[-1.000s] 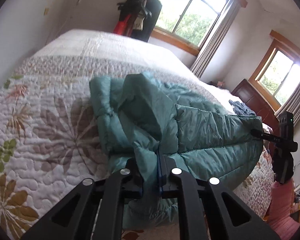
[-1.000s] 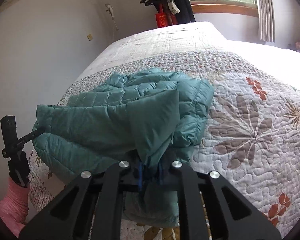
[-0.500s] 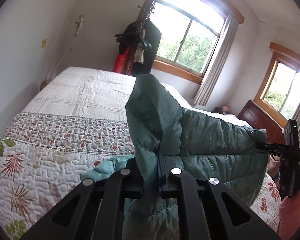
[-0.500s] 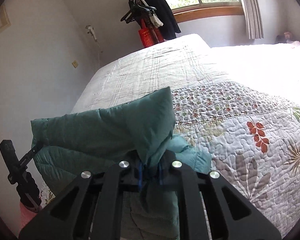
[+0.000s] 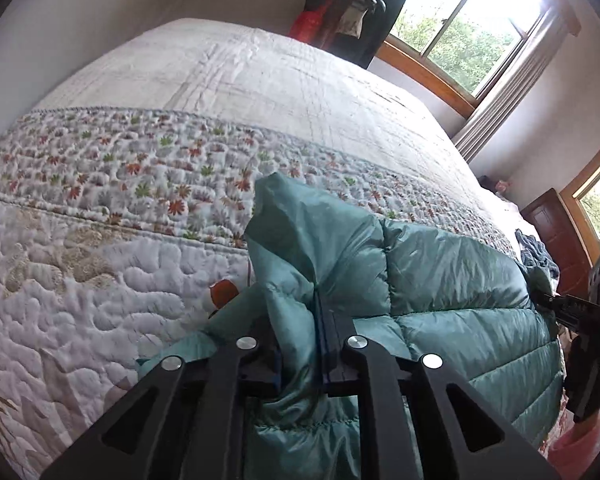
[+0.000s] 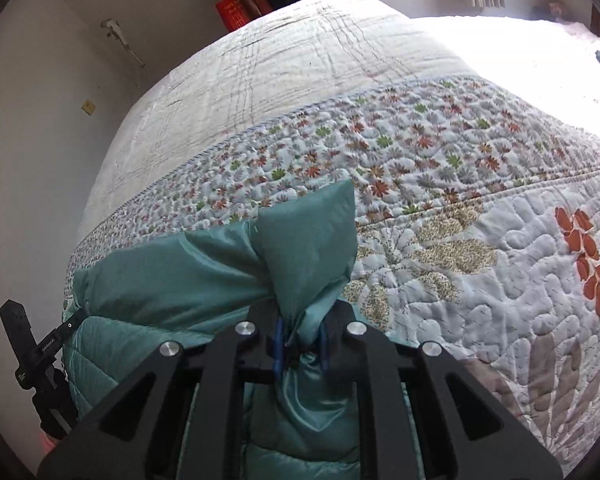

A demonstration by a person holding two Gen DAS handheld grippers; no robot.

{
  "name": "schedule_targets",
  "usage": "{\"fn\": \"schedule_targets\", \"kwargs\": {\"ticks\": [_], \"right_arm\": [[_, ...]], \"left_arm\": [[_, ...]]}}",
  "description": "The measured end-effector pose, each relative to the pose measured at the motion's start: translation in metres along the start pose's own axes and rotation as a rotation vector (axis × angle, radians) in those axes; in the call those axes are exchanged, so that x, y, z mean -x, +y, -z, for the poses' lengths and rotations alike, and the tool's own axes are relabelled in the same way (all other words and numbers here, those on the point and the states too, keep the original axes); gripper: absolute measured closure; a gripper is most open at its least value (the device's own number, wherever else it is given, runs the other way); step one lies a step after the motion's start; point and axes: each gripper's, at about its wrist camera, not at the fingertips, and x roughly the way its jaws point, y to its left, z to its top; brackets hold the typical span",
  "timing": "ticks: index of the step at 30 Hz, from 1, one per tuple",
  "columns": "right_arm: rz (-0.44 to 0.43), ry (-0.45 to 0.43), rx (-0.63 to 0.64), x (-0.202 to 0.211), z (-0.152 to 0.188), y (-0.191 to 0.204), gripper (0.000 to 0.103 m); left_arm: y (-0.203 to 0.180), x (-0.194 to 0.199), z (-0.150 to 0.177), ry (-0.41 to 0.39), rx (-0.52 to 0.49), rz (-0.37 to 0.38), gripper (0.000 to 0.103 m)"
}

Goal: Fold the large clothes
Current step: 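Lay the hem down on the jacket and open both grippers, then close both grippers on the folded jacket edge and lift it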

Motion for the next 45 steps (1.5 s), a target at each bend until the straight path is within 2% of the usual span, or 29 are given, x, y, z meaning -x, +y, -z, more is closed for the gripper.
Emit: {"fn": "schedule_targets", "kwargs": {"ticks": [5,9,12,14,17,24,27,29,31,32,34,39,45], "right_arm": [[-0.021,0.017,-0.047,-0.012,0.005,-0.011,0.079],[-0.028,-0.05,-0.04,0.026,0.011,-0.014,0.071],[-0.046,-0.069,-0.013,0.058,0.027,-0.02,0.069],[-0.076,-0.07,-0.002,0.077,0.045,-0.024,0.067],[-0.127,-0.058,0.028,0.1,0.082,-0.028,0.064],[-0.209,-0.011,0.074,0.113,0.167,-0.028,0.061],[-0.21,0.002,0.08,0.109,0.182,-0.027,0.062],[-0.215,0.009,0.081,0.105,0.186,-0.026,0.074],[-0.233,0.017,0.066,0.104,0.184,-0.027,0.086],[-0.239,0.019,0.063,0.105,0.183,-0.026,0.089],[-0.25,0.005,0.073,0.115,0.182,-0.023,0.095],[-0.264,-0.041,0.114,0.142,0.185,-0.017,0.097],[-0.24,0.018,0.091,0.123,0.192,-0.028,0.097]], "left_arm": [[0.006,-0.005,0.003,0.011,0.022,0.005,0.084],[0.009,0.022,0.006,-0.01,0.045,0.021,0.082],[0.011,0.054,0.013,-0.043,0.032,0.027,0.073],[0.01,0.08,0.027,-0.064,0.006,0.032,0.062],[0.01,0.106,0.056,-0.061,-0.035,0.024,0.053],[0.02,0.123,0.127,-0.007,-0.025,0.092,0.051],[0.018,0.12,0.142,0.0,-0.016,0.118,0.054],[0.018,0.115,0.148,0.012,-0.004,0.13,0.077],[0.018,0.108,0.151,0.02,0.014,0.139,0.086],[0.018,0.108,0.15,0.018,0.015,0.142,0.092],[0.015,0.112,0.148,0.005,0.005,0.148,0.096],[0.012,0.132,0.148,-0.019,-0.021,0.201,0.099],[0.027,0.118,0.16,0.032,-0.016,0.207,0.098]]}}
